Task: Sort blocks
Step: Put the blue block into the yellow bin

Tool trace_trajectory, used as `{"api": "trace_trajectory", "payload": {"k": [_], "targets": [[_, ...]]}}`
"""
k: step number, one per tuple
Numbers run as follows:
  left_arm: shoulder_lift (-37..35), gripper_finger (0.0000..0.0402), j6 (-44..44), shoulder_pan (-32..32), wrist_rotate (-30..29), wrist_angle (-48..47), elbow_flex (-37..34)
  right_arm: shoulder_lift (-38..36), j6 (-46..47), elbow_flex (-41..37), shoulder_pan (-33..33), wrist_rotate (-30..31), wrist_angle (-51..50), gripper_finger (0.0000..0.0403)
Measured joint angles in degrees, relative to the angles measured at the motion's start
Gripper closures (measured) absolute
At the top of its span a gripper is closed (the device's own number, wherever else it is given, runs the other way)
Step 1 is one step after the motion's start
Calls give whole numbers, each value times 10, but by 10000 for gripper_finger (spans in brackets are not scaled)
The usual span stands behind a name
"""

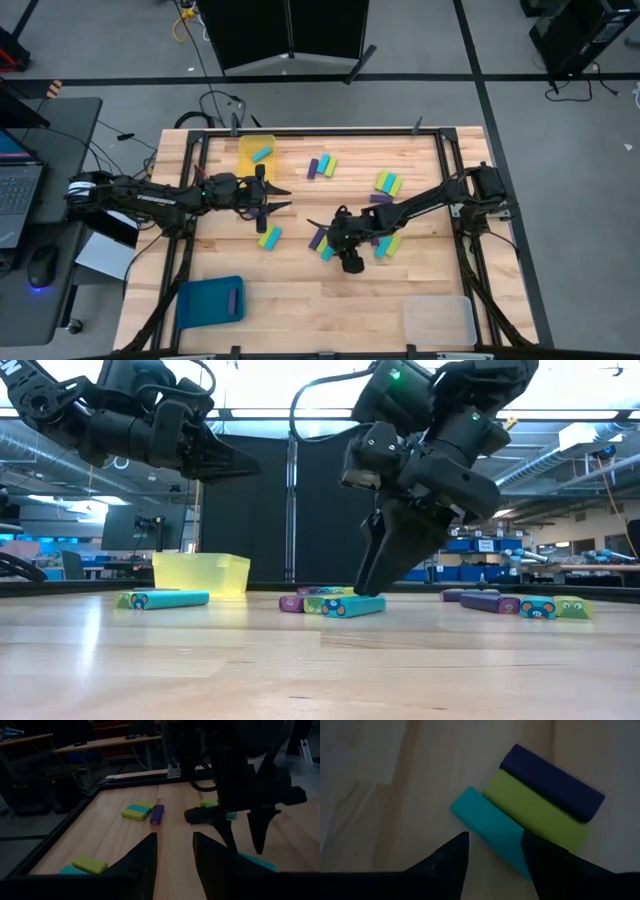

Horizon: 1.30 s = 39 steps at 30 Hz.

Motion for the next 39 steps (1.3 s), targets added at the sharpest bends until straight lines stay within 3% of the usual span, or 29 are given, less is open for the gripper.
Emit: {"api": "trace_trajectory", "payload": {"k": [7,15,26,39], "targets": [[0,270,0,0,0,-2,0,-27,61,-2,25,-7,-36,205],[0,270,0,-2,0,-2,0,-54,32,-2,52,67,-23,198],[0,270,0,-3,2,-2,0,-20,-37,-2,26,23,3,198],[0,270,13,-6,5,-15,0,10,-36,-2,19,-14,-26,198]]}}
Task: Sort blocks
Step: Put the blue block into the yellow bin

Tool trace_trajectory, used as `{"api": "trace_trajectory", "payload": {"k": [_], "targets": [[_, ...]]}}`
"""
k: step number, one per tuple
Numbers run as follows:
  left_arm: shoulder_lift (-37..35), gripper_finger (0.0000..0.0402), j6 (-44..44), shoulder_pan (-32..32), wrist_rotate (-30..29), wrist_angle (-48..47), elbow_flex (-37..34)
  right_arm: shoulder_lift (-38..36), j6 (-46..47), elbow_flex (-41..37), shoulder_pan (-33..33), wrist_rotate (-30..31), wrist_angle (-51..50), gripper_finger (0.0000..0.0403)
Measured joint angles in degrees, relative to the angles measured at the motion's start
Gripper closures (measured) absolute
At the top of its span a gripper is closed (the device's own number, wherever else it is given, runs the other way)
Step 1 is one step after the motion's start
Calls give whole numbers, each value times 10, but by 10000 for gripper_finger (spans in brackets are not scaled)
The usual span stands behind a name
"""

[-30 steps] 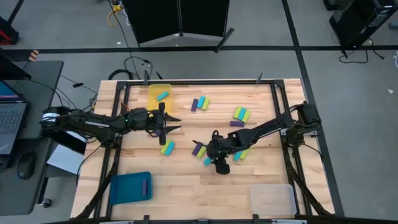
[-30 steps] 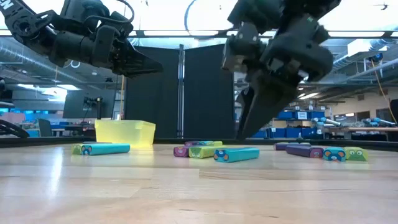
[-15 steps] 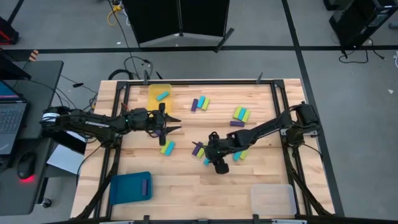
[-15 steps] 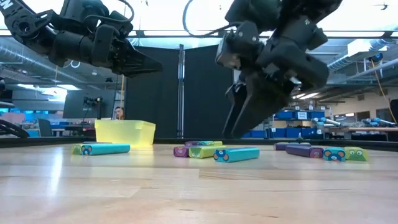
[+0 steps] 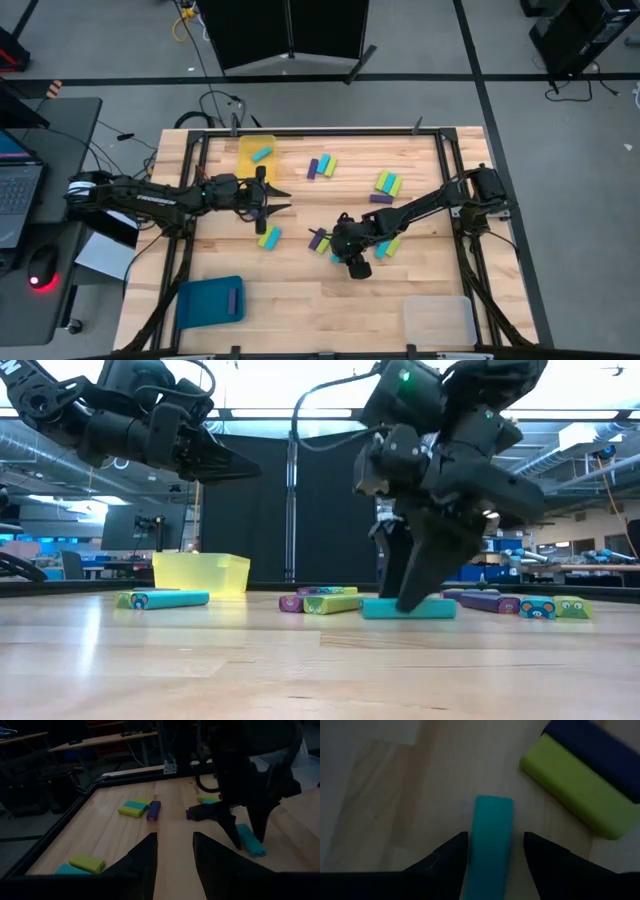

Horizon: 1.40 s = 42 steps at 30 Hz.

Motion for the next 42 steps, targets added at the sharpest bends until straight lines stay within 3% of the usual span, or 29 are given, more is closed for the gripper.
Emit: {"api": "trace_trajectory", "payload": {"k": [6,15,23,28,34,42], "targets": [[0,270,0,-8,-5,-6,0,5,6,2,-1,2,-8,216],[0,270,0,-13,1,-12,0,1,39,9,-9,-10,-34,288],[0,270,0,-13,1,-13,0,-5,69,121,11,-7,-198,285],[0,270,0,-13,0,-18,0,-7,111,211,67,24,-318,286],[0,270,0,-13,-4,-19,0,-10,280,291,157,63,-470,286],[0,270,-2,-13,-5,-18,0,-26,756,297,287,80,-534,286]]}}
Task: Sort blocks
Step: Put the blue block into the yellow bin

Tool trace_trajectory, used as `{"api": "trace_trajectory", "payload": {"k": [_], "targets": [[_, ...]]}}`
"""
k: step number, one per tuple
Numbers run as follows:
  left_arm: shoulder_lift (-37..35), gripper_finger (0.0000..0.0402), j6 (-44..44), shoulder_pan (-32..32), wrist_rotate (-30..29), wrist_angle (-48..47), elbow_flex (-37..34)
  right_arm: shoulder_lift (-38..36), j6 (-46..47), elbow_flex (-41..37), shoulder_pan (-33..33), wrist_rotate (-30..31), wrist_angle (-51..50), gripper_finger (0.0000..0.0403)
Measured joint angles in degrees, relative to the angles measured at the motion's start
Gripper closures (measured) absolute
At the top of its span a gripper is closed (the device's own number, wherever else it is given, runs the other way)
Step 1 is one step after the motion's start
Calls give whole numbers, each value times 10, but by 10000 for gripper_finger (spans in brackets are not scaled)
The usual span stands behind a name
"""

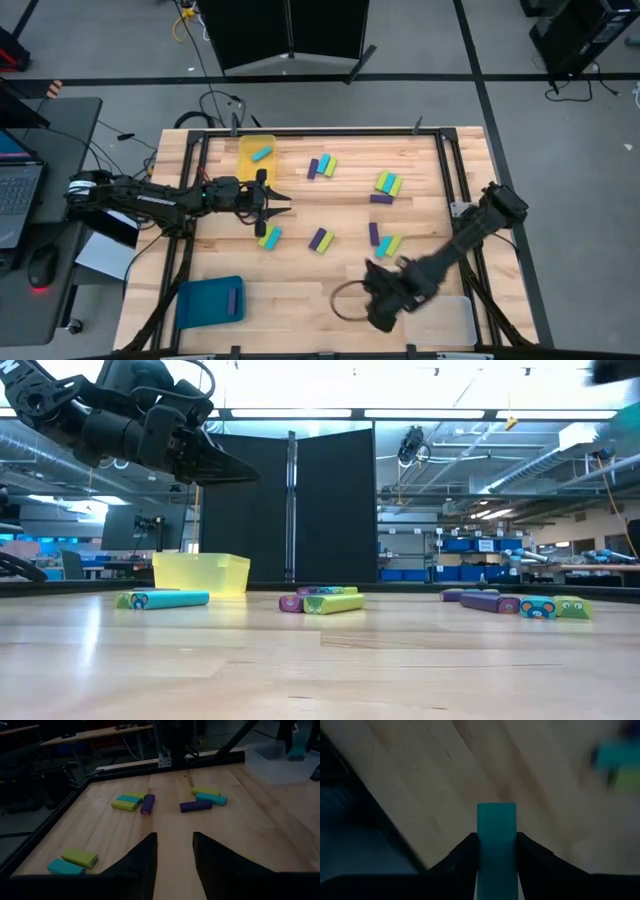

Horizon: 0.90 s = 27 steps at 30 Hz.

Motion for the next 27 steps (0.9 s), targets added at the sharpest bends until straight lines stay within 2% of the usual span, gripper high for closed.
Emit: {"api": "trace_trajectory", "payload": {"k": [6,9,11,14,20,27], "targets": [[0,270,0,0,-24,1,0,1,358,0,91,16,-20,286],[0,270,0,0,-45,9,0,1,497,0,124,16,-46,286],[0,270,0,0,-50,12,0,1,558,0,142,14,-63,286],[0,270,0,0,-50,22,0,9,570,0,143,-24,-64,286],[0,270,0,0,-50,24,0,14,569,-36,118,-9,-15,286],[0,270,0,0,-50,24,0,14,573,-66,116,-28,2,286]]}}
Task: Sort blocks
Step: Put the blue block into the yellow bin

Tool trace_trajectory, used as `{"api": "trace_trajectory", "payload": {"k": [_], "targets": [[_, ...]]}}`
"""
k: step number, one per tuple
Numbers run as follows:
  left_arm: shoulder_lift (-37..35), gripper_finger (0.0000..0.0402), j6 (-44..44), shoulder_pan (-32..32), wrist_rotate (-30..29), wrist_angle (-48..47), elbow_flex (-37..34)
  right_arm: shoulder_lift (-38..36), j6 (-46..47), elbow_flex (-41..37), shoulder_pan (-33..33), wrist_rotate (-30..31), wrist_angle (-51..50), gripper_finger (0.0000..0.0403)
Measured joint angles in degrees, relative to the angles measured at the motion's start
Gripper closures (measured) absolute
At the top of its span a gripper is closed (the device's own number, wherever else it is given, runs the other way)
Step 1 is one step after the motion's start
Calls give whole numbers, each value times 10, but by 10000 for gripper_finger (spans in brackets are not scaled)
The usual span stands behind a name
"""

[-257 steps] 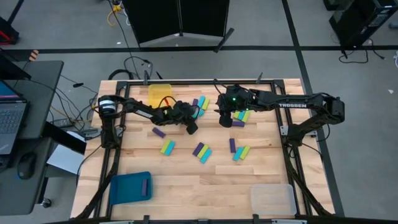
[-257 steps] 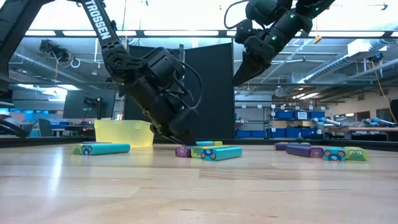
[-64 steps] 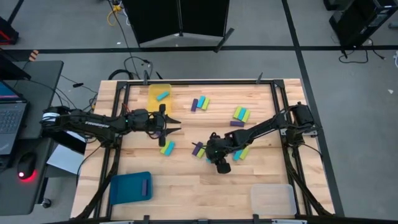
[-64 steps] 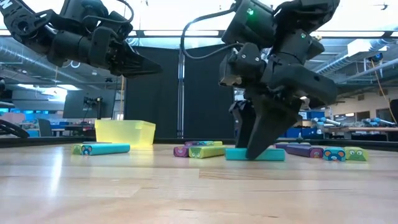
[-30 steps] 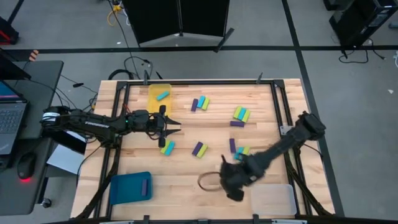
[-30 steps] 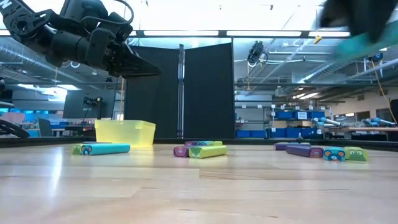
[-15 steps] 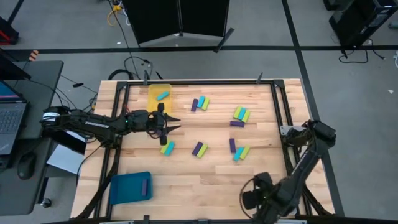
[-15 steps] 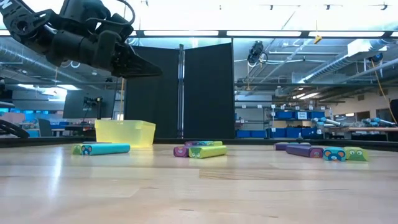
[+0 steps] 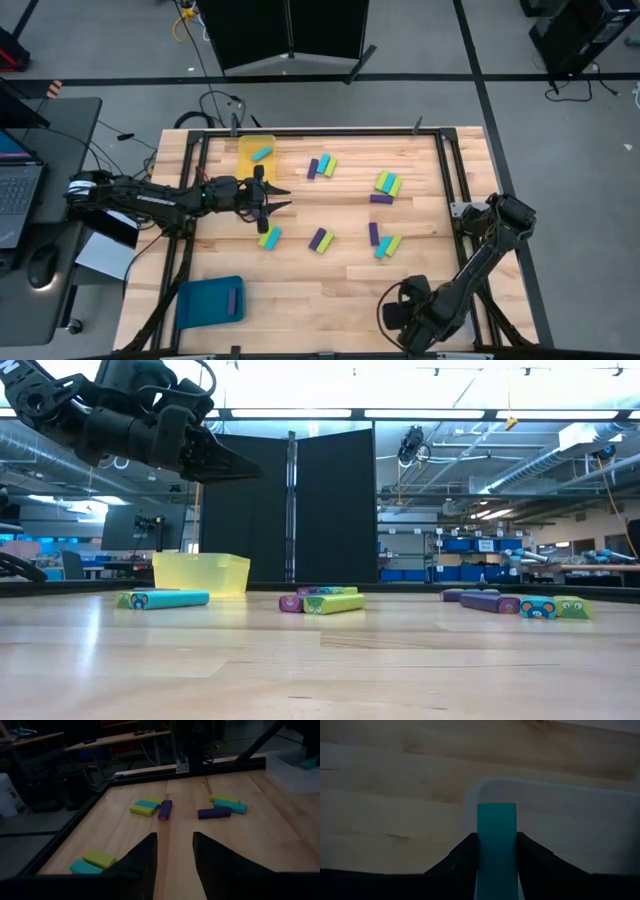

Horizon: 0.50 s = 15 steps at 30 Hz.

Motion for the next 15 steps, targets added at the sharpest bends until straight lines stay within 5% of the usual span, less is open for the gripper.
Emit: {"api": "trace_trajectory", "payload": {"k": [15], "targets": [[0,270,-14,0,0,-4,0,0,0,-32,0,-10,-1,286]]}}
